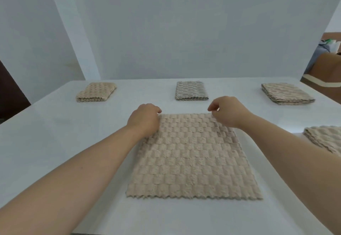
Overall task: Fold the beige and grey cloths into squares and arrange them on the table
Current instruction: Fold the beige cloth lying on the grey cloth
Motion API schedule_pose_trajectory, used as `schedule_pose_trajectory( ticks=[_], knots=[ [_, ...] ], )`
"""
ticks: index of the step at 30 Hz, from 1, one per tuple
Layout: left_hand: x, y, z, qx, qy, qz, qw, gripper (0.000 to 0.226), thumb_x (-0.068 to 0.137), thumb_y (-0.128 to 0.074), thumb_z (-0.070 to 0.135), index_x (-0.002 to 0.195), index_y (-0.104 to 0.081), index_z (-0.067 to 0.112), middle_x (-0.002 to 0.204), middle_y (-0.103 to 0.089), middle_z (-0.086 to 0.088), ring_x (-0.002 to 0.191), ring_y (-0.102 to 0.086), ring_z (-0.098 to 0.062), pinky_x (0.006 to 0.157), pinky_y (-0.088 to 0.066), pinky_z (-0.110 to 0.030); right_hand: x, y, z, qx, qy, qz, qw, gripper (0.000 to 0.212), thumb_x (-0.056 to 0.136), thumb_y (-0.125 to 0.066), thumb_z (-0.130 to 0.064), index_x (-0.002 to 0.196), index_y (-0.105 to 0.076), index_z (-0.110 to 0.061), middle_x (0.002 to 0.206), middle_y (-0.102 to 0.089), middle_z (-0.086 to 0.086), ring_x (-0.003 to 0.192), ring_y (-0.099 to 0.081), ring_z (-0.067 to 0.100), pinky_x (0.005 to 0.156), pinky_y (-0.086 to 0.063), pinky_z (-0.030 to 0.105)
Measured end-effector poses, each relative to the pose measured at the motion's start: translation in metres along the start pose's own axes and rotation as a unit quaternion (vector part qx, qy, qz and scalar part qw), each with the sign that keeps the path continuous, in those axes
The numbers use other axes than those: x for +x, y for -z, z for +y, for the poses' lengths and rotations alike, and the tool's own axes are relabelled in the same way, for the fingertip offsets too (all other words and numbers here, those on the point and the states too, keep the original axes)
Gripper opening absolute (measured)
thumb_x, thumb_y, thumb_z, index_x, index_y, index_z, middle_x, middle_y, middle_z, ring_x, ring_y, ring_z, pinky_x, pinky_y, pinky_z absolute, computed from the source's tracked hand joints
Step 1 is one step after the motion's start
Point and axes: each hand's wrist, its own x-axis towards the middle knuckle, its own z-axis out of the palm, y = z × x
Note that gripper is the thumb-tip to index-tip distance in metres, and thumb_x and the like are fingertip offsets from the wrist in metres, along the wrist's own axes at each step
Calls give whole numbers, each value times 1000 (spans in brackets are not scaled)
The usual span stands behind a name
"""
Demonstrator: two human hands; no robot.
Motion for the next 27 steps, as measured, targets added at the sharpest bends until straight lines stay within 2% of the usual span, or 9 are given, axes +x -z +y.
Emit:
schedule_pose_trajectory(
  ticks=[4, 7, 11, 13, 14, 17, 20, 24, 27],
  knots=[
    [3, -5, 4, 43, -8, -11, 999, 38, 94, -46, 6, 123, -67, 17, 135, -61, -2, 124, -54, -25, 100, -49, -43, -7, -5, 27, -34, -30, -15, 999, 36, 97, -49, -14, 130, -65, -16, 136, -61, 4, 114, -63, 24, 97, -51, 35],
    [5, -9, 4, 55, 1, -22, 998, 34, 90, -48, 6, 116, -68, 14, 127, -63, -3, 117, -58, -26, 95, -53, -43, -8, -9, 38, -49, -37, -32, 998, 36, 101, -44, -15, 131, -63, -5, 137, -61, 10, 125, -56, 29, 105, -47, 41],
    [10, -13, 5, 60, -1, -13, 998, 32, 90, -49, 8, 111, -71, 19, 114, -62, -2, 109, -59, -26, 86, -55, -41, -2, -14, 49, -46, -38, -62, 996, 44, 106, -38, -23, 148, -49, -13, 154, -47, 7, 142, -41, 28, 116, -35, 38],
    [14, -16, 4, 60, -3, -4, 998, 34, 93, -49, 11, 118, -69, 23, 117, -60, -1, 110, -58, -25, 85, -53, -39, 4, -17, 53, -42, -41, -63, 996, 46, 106, -36, -26, 149, -46, -14, 157, -44, 6, 145, -38, 28, 117, -34, 38],
    [16, -17, 2, 59, -4, -2, 998, 36, 95, -49, 13, 124, -68, 24, 120, -59, 0, 112, -57, -24, 86, -52, -38, 7, -17, 55, -43, -41, -61, 996, 43, 106, -36, -27, 145, -51, -14, 154, -47, 8, 142, -40, 29, 114, -36, 38],
    [21, -19, -3, 53, 1, 1, 999, 34, 101, -48, 21, 131, -65, 23, 126, -58, -2, 118, -55, -24, 92, -50, -38, 13, -19, 56, -54, -33, -47, 997, 23, 105, -38, -26, 100, -60, -22, 138, -59, 12, 129, -50, 32, 96, -41, 35],
    [23, -21, -8, 47, 2, 14, 999, 32, 103, -49, 25, 130, -66, 22, 126, -60, -3, 118, -56, -26, 95, -50, -39, 16, -20, 57, -48, -32, -28, 998, 21, 102, -43, -22, 99, -64, -22, 123, -63, 9, 120, -55, 32, 96, -46, 37],
    [22, -21, -9, 57, -23, 45, 997, 28, 102, -50, 24, 121, -71, 24, 116, -63, -2, 109, -57, -25, 90, -50, -40, 20, -23, 60, -45, -28, -4, 999, 24, 93, -48, -16, 86, -67, -3, 90, -69, 10, 89, -62, 33, 80, -57, 43],
    [20, -18, -6, 58, -38, 59, 996, 25, 100, -52, 24, 113, -74, 25, 108, -62, -1, 104, -56, -25, 87, -47, -38, 22, -22, 59, -40, -15, 6, 999, 24, 95, -53, -18, 97, -76, -14, 101, -70, 4, 96, -64, 26, 86, -57, 39]
  ],
)
